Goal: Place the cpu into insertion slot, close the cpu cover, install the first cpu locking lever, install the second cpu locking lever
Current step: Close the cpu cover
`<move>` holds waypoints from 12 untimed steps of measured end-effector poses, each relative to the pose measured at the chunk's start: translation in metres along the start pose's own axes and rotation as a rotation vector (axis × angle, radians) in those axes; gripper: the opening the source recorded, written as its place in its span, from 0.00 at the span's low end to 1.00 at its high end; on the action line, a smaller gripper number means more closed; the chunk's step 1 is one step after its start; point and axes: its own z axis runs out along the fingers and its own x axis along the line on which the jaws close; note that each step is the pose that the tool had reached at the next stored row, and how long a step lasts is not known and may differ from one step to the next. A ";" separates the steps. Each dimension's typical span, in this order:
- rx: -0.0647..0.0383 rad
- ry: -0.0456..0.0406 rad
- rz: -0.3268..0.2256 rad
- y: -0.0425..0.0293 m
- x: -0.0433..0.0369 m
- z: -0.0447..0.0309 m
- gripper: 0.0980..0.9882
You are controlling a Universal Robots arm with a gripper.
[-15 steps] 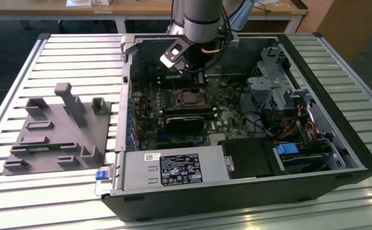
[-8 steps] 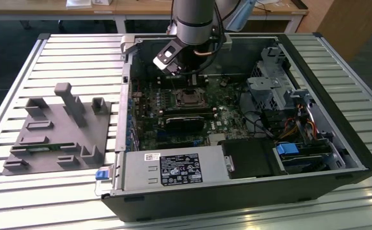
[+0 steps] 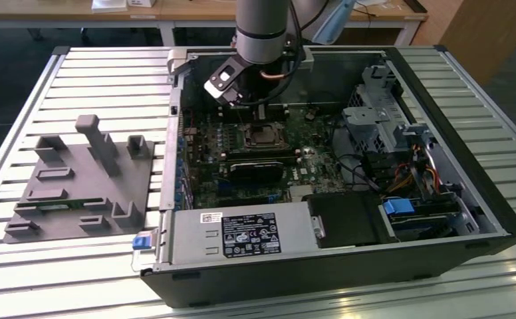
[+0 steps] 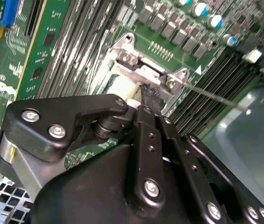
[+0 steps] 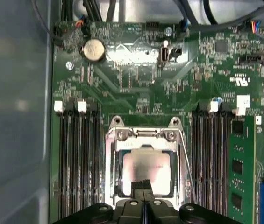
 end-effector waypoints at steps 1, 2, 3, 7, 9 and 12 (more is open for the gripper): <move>0.000 0.0000 0.000 -0.0014 0.0000 0.0006 0.01; 0.000 0.0001 0.000 -0.0025 0.0000 0.0012 0.01; 0.000 0.0002 0.000 -0.0032 0.0000 0.0021 0.01; 0.000 0.0002 0.000 -0.0051 0.0001 0.0055 0.01; 0.000 0.0001 0.000 -0.0051 0.0001 0.0068 0.01; 0.000 0.0001 0.000 -0.0052 0.0001 0.0089 0.01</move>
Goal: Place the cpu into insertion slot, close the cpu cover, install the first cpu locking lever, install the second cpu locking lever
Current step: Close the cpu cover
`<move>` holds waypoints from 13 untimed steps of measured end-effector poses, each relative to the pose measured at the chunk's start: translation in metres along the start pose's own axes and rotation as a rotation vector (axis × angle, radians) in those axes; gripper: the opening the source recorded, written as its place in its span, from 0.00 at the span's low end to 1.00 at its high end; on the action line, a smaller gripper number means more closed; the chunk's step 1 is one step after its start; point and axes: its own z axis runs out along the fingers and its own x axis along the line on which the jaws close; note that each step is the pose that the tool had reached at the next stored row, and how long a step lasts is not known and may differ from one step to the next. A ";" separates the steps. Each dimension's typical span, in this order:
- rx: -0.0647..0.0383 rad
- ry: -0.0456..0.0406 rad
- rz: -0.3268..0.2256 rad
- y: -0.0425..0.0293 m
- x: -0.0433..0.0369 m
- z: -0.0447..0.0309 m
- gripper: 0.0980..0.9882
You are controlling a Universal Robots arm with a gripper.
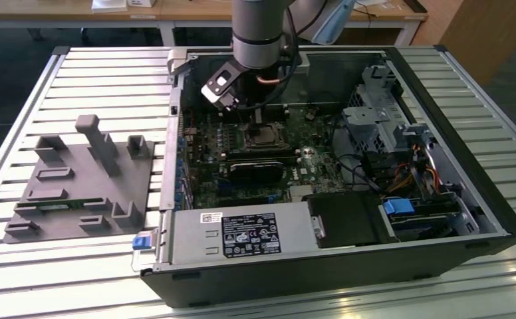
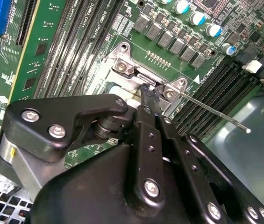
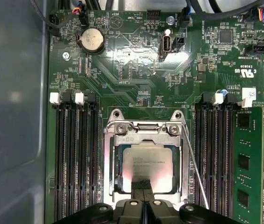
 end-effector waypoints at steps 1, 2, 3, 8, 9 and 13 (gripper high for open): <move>0.000 -0.0001 0.000 0.0000 0.0000 0.0006 0.01; 0.000 -0.0004 0.000 -0.0001 -0.0001 0.0008 0.01; 0.000 -0.0005 0.000 -0.0001 -0.0001 0.0009 0.01; 0.000 0.0007 0.000 0.0008 0.0001 -0.0014 0.01; 0.000 0.0003 0.000 0.0007 0.0000 -0.0036 0.01; 0.000 0.0003 0.000 0.0010 0.0000 -0.0083 0.01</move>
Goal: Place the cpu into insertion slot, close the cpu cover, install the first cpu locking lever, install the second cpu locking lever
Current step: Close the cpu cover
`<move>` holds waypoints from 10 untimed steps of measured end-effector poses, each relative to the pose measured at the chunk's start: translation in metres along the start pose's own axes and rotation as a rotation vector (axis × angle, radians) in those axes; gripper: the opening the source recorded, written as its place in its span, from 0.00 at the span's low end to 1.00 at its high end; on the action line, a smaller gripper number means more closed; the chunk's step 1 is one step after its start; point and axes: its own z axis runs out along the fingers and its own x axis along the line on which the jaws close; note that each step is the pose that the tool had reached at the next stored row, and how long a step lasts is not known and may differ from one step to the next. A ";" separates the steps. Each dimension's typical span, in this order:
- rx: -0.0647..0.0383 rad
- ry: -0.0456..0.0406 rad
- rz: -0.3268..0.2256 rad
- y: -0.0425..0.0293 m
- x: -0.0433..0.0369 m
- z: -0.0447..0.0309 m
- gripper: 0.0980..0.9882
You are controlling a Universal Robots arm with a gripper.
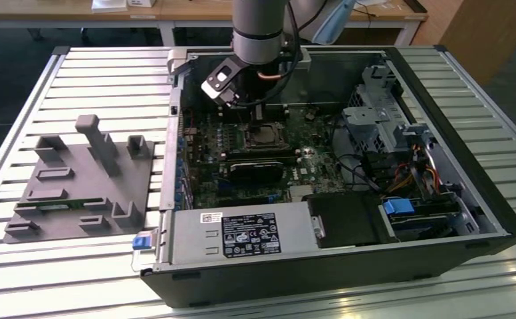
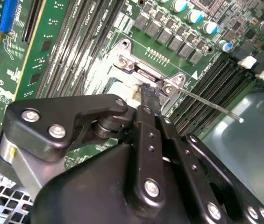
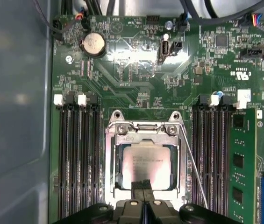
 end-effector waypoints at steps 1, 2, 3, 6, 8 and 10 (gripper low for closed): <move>0.000 -0.0001 0.000 0.0007 0.0000 0.0000 0.01; 0.000 -0.0003 0.000 0.0015 -0.0001 -0.0001 0.01; 0.000 -0.0003 0.000 0.0025 0.0000 -0.0001 0.01; 0.000 -0.0003 0.000 0.0049 0.0000 0.0000 0.01; 0.000 -0.0003 0.000 0.0063 0.0000 0.0000 0.01; 0.001 0.0003 0.000 0.0094 0.0000 0.0001 0.01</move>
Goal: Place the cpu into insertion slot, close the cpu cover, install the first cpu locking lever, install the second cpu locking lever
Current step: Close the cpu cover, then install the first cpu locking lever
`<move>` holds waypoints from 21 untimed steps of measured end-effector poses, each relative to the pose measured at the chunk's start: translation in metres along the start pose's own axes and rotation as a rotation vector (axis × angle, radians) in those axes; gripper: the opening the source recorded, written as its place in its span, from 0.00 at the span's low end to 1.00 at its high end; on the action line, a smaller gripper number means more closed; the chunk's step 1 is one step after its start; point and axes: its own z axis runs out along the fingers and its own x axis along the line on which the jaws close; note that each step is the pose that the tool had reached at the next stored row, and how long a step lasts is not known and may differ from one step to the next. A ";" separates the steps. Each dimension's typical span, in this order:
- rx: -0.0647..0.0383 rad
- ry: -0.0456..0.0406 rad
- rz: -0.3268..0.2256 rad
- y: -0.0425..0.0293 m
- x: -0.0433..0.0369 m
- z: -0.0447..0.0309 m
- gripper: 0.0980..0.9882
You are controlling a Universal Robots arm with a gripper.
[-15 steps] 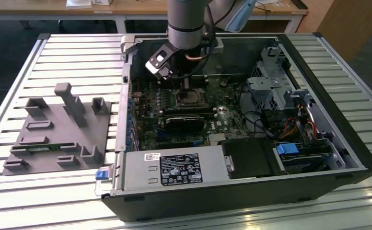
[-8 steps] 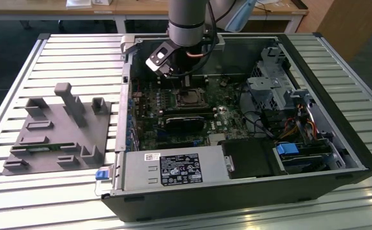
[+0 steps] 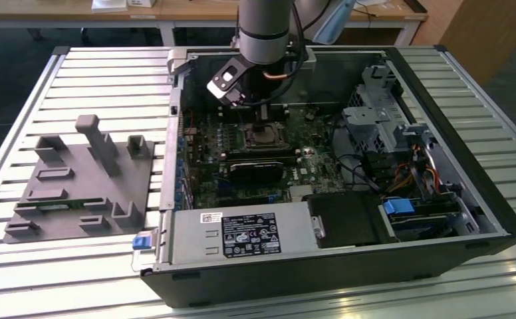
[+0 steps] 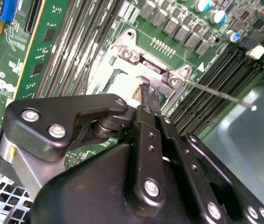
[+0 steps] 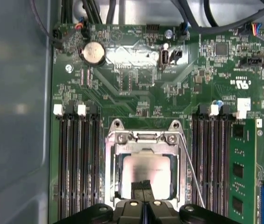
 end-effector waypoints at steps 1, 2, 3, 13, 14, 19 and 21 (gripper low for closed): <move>0.000 0.0007 0.000 0.0012 0.0000 0.0000 0.01; 0.001 0.0010 0.000 0.0020 -0.0001 0.0000 0.01; 0.001 0.0012 0.000 0.0028 0.0000 0.0001 0.01; 0.001 0.0012 0.000 0.0052 0.0000 0.0001 0.01; 0.001 0.0012 0.000 0.0052 0.0000 0.0001 0.01; 0.001 0.0011 0.000 0.0054 0.0000 -0.0019 0.01; 0.001 0.0011 0.000 0.0055 0.0000 -0.0046 0.01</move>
